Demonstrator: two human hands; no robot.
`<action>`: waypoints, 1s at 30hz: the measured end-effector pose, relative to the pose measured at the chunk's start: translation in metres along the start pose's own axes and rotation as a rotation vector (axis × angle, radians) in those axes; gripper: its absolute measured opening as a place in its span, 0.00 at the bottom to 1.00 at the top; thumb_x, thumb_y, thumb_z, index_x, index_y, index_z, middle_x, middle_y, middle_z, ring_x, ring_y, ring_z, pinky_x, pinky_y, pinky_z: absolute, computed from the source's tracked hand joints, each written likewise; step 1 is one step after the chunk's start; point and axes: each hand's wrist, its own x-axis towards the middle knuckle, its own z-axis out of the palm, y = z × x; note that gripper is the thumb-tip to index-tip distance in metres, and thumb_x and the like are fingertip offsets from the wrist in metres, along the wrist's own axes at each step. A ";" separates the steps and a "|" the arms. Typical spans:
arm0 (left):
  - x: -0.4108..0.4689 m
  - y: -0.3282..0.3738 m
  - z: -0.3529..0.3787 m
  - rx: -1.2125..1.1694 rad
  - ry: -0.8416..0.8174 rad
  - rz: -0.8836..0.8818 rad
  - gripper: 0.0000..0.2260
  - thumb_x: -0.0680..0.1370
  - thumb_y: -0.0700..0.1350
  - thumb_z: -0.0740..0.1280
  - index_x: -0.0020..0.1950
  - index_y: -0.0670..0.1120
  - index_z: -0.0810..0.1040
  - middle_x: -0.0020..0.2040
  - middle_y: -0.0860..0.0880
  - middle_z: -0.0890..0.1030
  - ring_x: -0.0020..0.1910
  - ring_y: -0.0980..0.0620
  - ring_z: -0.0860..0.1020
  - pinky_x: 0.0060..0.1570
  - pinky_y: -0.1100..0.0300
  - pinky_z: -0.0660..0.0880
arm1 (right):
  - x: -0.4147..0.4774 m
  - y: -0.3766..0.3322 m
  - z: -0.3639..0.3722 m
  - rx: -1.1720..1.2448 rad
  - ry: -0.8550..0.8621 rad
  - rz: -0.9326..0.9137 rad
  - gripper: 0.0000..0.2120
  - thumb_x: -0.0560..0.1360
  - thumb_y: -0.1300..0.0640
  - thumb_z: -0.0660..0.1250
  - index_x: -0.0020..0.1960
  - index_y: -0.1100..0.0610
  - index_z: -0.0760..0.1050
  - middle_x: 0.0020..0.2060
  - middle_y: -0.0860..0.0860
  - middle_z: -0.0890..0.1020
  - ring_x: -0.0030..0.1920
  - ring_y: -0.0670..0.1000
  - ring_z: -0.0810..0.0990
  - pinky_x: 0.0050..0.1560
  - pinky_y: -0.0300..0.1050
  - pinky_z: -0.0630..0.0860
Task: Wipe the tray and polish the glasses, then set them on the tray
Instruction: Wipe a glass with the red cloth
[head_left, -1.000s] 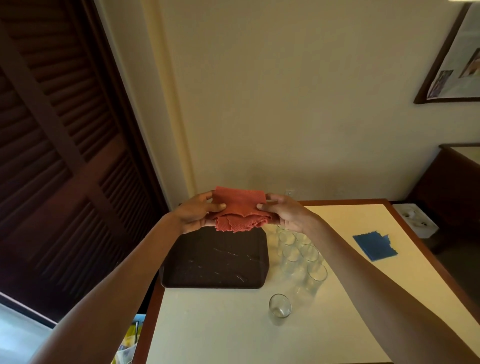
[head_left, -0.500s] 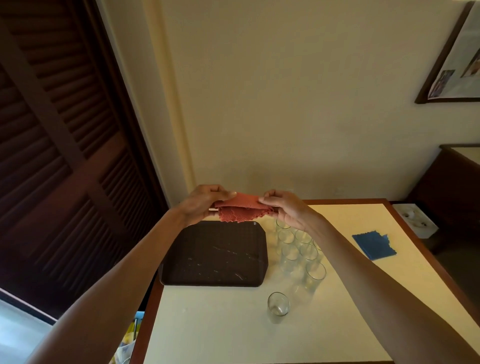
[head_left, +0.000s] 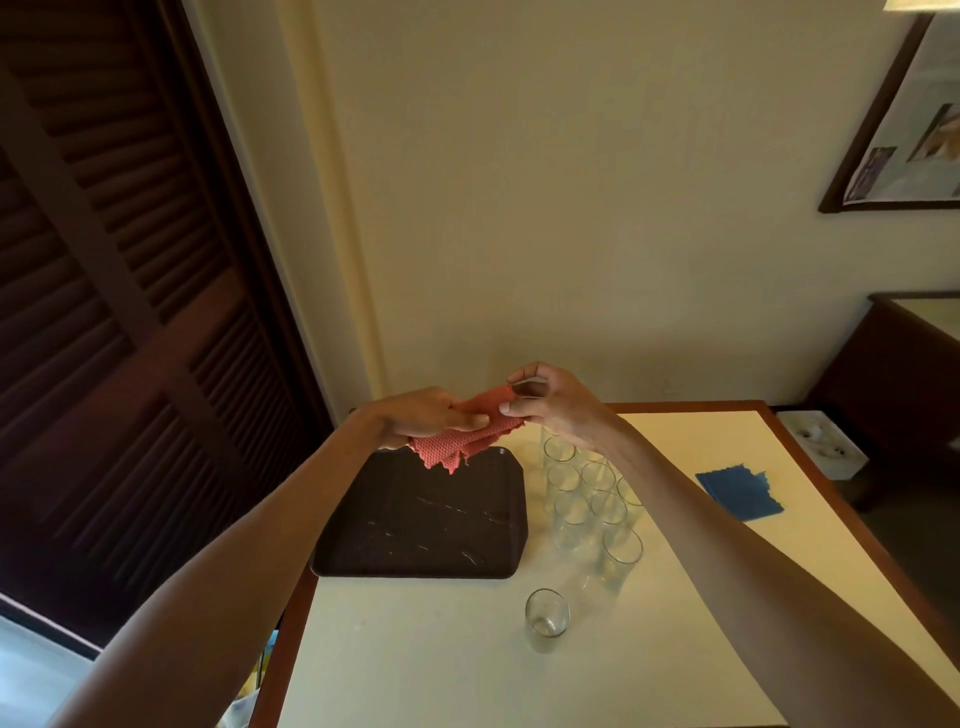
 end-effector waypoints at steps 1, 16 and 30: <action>0.001 0.000 0.001 0.007 0.027 0.021 0.25 0.74 0.60 0.70 0.63 0.44 0.81 0.59 0.42 0.83 0.57 0.38 0.80 0.62 0.46 0.77 | -0.001 0.000 -0.001 -0.085 0.023 -0.020 0.18 0.69 0.68 0.77 0.55 0.63 0.74 0.51 0.60 0.82 0.53 0.56 0.83 0.54 0.46 0.82; 0.002 0.002 0.009 0.125 0.060 0.079 0.21 0.80 0.60 0.67 0.63 0.46 0.79 0.49 0.46 0.84 0.43 0.49 0.80 0.43 0.56 0.79 | -0.007 0.005 -0.011 -0.168 -0.102 0.015 0.06 0.79 0.63 0.68 0.53 0.64 0.73 0.50 0.61 0.82 0.45 0.56 0.86 0.47 0.47 0.84; 0.018 0.000 0.091 -0.441 0.243 0.110 0.12 0.87 0.48 0.59 0.63 0.42 0.76 0.46 0.45 0.79 0.39 0.51 0.77 0.37 0.59 0.76 | -0.030 0.057 0.005 0.445 0.046 0.373 0.35 0.77 0.37 0.64 0.74 0.59 0.64 0.67 0.52 0.74 0.73 0.56 0.69 0.72 0.61 0.67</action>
